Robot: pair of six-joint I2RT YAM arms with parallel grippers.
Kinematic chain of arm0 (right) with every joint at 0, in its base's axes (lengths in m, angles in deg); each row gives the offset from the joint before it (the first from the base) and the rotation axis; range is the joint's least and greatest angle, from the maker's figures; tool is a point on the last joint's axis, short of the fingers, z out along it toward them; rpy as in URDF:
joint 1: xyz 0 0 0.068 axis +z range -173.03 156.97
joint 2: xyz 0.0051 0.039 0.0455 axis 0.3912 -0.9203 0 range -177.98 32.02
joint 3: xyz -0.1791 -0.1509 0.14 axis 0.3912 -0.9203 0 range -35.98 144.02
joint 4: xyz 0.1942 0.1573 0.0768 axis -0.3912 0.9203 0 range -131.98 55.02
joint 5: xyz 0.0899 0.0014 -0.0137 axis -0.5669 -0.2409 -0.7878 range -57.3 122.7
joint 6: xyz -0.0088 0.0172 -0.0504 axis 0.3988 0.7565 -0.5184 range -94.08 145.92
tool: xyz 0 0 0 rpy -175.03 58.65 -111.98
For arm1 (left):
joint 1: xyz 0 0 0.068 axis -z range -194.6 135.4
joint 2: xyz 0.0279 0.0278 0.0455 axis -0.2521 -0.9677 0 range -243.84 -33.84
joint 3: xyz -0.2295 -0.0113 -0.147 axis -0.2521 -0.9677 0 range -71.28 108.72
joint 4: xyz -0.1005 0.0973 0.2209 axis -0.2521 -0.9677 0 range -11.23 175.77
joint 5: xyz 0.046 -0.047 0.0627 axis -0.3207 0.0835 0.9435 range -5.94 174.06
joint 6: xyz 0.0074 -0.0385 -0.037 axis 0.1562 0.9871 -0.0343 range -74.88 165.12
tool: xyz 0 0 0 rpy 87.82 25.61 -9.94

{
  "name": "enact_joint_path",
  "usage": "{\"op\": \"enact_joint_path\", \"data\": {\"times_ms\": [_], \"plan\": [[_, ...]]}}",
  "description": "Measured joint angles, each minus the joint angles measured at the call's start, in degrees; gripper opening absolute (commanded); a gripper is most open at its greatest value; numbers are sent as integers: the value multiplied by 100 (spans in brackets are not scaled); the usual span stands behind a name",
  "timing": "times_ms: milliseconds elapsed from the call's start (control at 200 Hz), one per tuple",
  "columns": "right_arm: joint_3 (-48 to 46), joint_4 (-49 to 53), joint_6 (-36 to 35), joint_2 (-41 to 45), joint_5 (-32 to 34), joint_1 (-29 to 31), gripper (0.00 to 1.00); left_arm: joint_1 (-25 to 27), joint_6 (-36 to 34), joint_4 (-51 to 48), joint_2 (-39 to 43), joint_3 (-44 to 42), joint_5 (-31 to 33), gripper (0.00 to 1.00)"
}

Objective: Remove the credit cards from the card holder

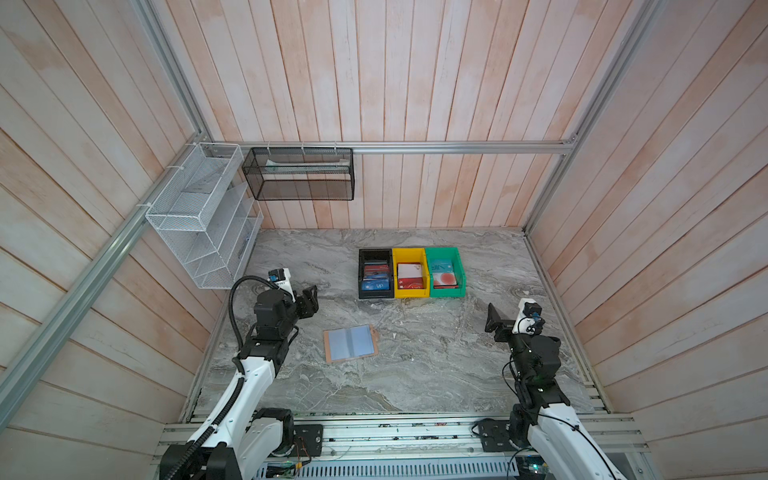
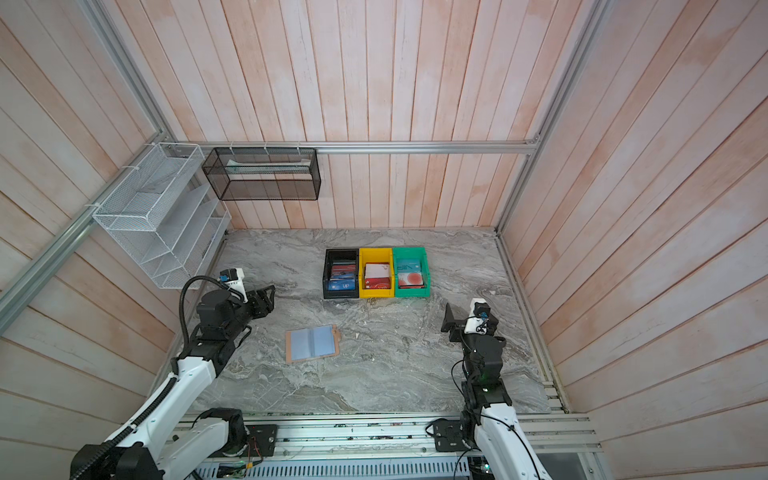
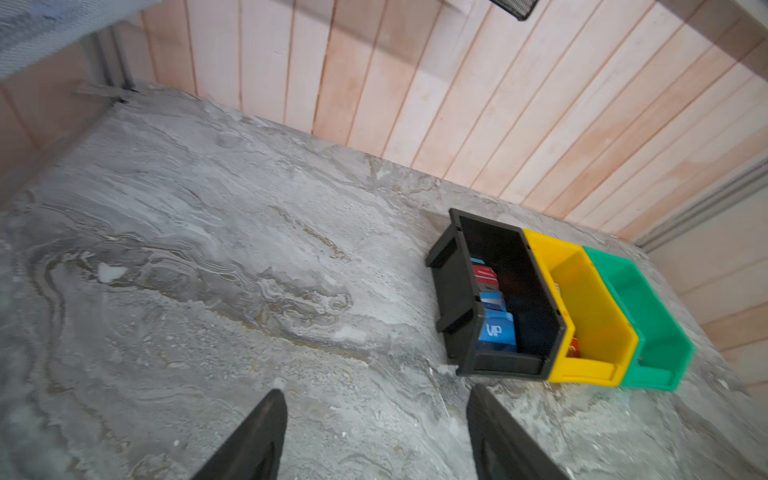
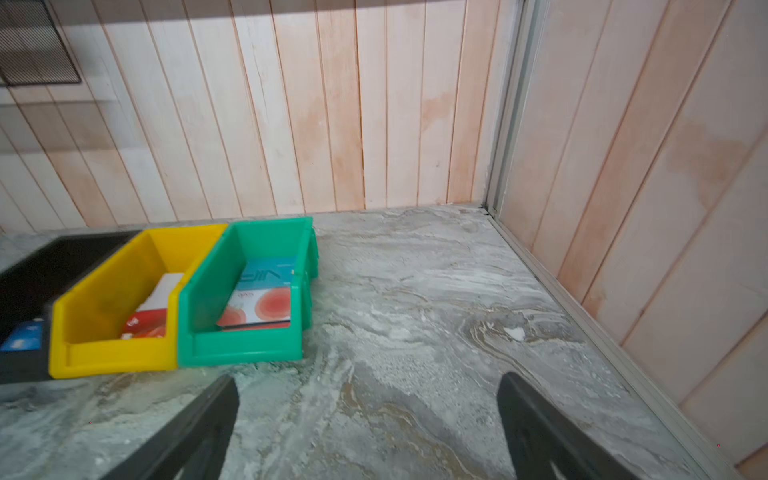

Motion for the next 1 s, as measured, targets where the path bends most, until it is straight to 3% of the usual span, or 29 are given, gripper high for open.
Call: {"op": "enact_joint_path", "data": {"times_ms": [265, 430, 770, 1000], "plan": [[-103, -2138, -260, -2295, -48, -302, 98, -37, -721, 1757, 439, -1318, 813, 73], [57, -2988, -267, -3263, -138, -348, 98, -98, -957, 2535, 334, -1773, 1012, 73], [363, -4002, -306, -4251, -197, -385, 98, -387, -1178, 4441, -1432, -1967, 1137, 73], [730, -4111, -321, -5058, -271, -437, 98, -597, -1215, 5403, -2566, -1759, 758, 71]]}}
